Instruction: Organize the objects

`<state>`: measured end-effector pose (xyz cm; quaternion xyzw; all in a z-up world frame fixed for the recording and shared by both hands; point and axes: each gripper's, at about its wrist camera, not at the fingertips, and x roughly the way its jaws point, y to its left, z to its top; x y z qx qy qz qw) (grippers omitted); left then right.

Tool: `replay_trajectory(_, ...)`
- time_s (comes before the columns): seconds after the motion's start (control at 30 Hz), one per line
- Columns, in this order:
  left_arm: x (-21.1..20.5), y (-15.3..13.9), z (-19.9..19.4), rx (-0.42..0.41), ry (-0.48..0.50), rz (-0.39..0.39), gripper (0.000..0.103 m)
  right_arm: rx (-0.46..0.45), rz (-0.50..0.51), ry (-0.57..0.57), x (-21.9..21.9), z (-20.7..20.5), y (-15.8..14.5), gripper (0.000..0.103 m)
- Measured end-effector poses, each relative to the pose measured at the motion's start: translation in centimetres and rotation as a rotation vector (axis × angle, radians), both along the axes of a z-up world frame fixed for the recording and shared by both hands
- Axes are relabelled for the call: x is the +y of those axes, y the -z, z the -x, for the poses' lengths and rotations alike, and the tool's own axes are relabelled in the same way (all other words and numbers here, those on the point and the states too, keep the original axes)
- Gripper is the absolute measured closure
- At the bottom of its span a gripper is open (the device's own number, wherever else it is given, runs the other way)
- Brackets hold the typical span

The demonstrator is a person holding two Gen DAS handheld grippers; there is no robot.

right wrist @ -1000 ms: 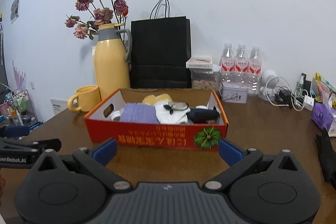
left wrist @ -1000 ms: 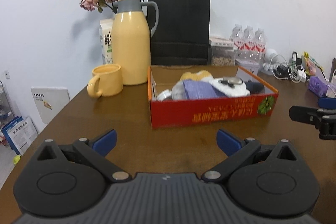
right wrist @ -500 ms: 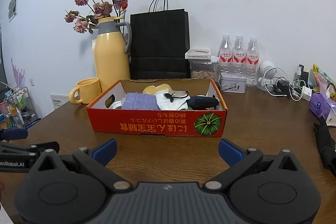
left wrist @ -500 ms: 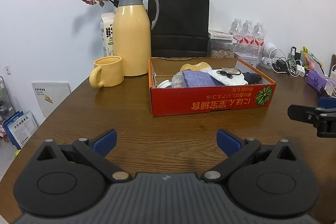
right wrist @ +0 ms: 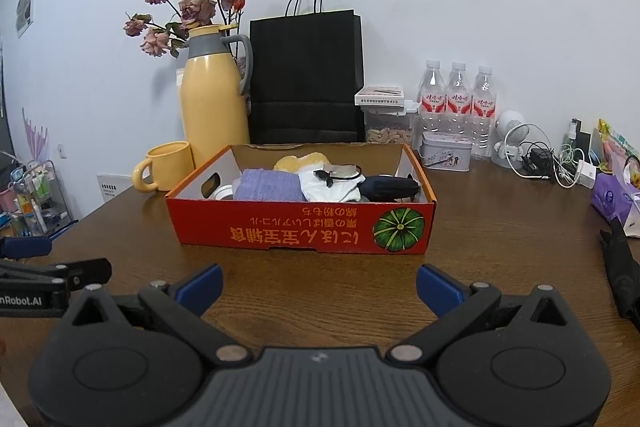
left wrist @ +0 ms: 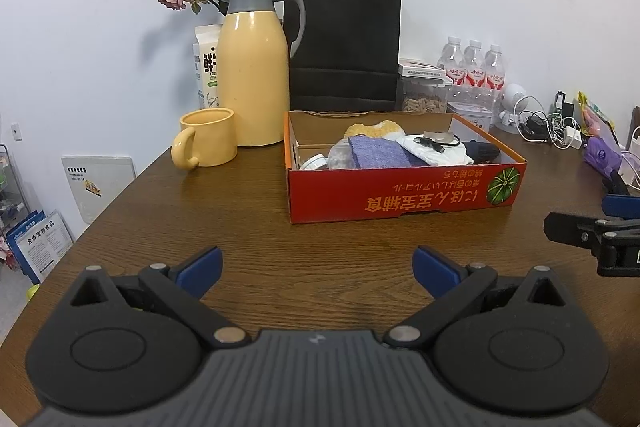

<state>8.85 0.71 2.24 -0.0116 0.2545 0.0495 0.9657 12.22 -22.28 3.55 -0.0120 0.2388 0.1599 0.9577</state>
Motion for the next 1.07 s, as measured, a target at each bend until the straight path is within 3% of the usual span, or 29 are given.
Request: replay_trajectory(1.07,-0.14,-0.22,0.01,0.002,-0.006,0.008,0.0,0.007,0.006,-0.001,0.17,0.05,0.38,0.0)
